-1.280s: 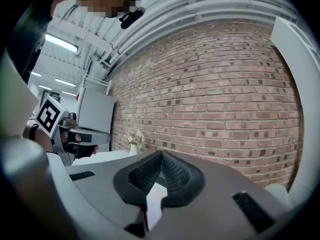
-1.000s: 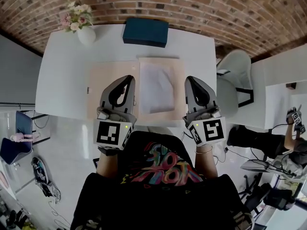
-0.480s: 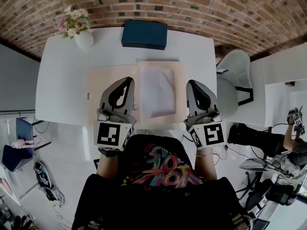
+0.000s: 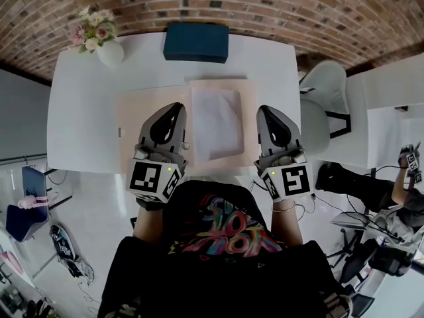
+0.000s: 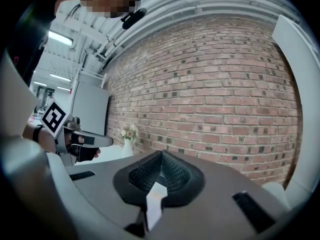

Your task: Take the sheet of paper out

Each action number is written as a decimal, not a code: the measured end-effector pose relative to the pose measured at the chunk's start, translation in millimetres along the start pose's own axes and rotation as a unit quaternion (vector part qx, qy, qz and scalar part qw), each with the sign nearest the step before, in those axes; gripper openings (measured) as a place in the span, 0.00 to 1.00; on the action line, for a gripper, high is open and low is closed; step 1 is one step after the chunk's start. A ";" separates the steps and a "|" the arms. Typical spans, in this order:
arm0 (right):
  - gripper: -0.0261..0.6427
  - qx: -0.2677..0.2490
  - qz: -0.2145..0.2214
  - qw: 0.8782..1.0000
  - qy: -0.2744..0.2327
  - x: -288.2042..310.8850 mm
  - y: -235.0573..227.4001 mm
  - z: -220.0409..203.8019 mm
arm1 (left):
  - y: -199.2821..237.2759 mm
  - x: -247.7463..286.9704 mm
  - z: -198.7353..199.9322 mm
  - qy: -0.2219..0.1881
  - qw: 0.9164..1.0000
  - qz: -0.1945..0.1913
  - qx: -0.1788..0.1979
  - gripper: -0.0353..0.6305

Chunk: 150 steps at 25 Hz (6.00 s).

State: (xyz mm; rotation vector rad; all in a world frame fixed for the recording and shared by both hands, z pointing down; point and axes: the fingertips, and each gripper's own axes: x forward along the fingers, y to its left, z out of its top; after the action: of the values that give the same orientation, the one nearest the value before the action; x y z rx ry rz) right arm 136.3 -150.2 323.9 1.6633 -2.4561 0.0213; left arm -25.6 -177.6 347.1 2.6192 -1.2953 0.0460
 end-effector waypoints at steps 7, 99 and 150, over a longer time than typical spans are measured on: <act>0.07 0.017 -0.014 1.000 0.016 -1.0 -7.6 -20.5 | 6.8 9.3 -40.1 0.038 0.997 -0.023 -0.060 0.16; 0.07 0.118 0.000 0.988 0.098 26.2 17.0 -116.2 | -10.6 91.3 -260.9 0.305 0.815 -0.240 -0.430 0.45; 0.07 0.081 0.090 0.987 0.104 53.3 76.3 -96.6 | 100.3 -18.1 -235.8 0.215 0.871 -0.081 -0.435 0.09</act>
State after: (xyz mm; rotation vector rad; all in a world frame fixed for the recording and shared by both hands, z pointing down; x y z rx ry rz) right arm 59.8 -160.0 433.7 1.4077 -2.4888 0.4071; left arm -99.6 -173.3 593.0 1.7776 -0.6897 0.0102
